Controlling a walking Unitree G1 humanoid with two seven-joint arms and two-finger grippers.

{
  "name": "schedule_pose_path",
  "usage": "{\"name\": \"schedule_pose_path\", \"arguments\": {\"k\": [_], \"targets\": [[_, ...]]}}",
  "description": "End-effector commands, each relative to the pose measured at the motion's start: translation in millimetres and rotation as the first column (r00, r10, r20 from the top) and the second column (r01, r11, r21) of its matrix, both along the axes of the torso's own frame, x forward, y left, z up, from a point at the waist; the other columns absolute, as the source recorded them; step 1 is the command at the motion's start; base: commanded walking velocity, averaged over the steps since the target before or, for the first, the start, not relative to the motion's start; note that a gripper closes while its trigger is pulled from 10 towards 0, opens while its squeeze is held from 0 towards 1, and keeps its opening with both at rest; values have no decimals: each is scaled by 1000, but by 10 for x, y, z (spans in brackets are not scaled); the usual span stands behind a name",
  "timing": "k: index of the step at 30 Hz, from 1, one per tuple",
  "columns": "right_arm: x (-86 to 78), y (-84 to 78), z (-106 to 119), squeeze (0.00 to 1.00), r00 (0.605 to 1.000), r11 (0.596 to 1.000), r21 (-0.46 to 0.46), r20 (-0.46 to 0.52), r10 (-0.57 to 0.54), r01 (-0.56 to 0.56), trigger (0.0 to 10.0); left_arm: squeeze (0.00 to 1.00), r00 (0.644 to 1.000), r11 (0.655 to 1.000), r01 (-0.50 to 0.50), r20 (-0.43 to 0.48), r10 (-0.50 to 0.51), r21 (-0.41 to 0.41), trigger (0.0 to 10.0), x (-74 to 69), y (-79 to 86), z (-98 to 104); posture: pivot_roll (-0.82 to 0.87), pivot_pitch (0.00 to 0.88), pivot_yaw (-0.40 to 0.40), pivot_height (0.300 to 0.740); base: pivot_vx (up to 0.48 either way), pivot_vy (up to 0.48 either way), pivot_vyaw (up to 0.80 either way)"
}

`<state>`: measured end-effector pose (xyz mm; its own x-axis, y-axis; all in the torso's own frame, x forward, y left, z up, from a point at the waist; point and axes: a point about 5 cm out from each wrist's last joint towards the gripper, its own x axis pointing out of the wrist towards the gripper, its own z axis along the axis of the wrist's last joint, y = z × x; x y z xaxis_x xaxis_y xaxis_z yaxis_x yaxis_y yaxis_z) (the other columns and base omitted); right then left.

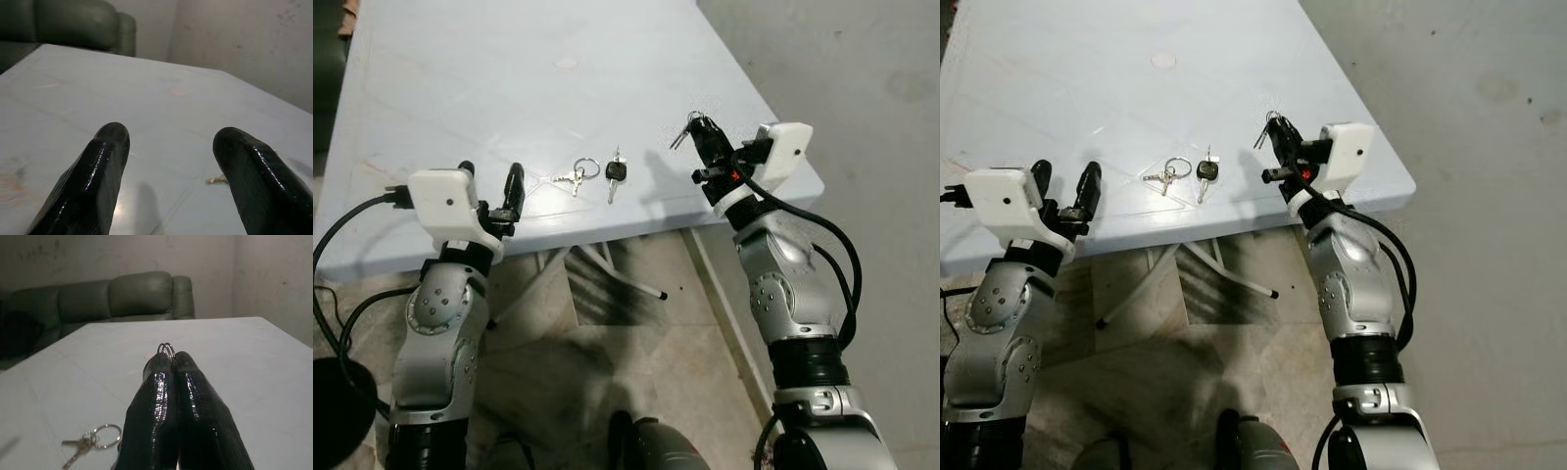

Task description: Hang keys on a hook

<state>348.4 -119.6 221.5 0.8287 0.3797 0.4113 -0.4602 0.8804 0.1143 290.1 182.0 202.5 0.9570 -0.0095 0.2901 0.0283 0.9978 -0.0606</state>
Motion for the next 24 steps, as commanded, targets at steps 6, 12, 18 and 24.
{"name": "schedule_pose_path", "arguments": {"k": [6, 12, 18, 24], "targets": [[-111, -46, -119, 0, 999, 999, -23, 29, -34, 35, 10000, 0, 998, 998, -61, -2, 61, -4, 10000, -131, 81, -151, -6, 161, -134, 740, 0, 0, 0], [-164, -105, -249, 0, 998, 998, -29, 25, -62, 62, 10000, 0, 997, 996, -77, -29, 76, -39, 10000, -245, 79, -302, 0, 168, -123, 740, 0, 0, 0], [-278, -147, -533, 0, 992, 992, -61, -51, -115, 111, 10000, 0, 992, 993, -110, -58, 108, -39, 10000, -424, 178, -449, 4, 160, -108, 740, 0, 0, 0], [-280, -145, -601, 0, 986, 989, -46, -80, -145, 142, 10000, 0, 983, 981, -171, -79, 164, -92, 10000, -421, 288, -521, 7, 137, -93, 740, 0, 0, 0]]}}
